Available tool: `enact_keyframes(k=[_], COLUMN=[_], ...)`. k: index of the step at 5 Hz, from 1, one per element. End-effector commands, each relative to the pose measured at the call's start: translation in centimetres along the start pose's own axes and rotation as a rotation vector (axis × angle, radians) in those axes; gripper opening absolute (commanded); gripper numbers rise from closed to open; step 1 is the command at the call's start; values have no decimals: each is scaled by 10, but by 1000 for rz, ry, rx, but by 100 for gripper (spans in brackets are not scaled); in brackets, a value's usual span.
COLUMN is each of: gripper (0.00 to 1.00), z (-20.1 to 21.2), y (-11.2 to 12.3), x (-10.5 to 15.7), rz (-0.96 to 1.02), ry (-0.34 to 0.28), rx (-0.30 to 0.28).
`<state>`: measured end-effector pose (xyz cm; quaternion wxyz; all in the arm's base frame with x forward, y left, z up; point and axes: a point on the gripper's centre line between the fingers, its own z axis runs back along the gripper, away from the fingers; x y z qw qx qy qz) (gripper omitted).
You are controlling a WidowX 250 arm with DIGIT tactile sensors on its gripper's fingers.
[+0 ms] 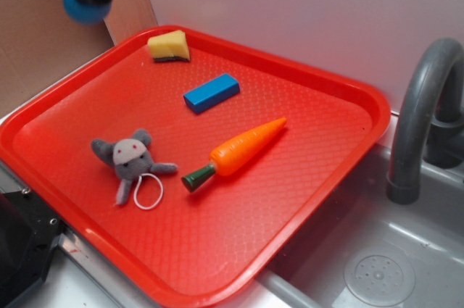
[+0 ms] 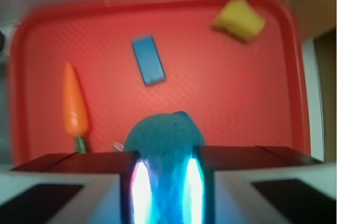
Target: Grab the blue ball.
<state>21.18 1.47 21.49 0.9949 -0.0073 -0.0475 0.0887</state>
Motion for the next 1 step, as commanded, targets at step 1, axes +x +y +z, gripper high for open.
enact_keyframes(k=[1], gripper=[0], z=[33], y=[26], x=[-8], rz=[-71], ry=[-168], rx=[33])
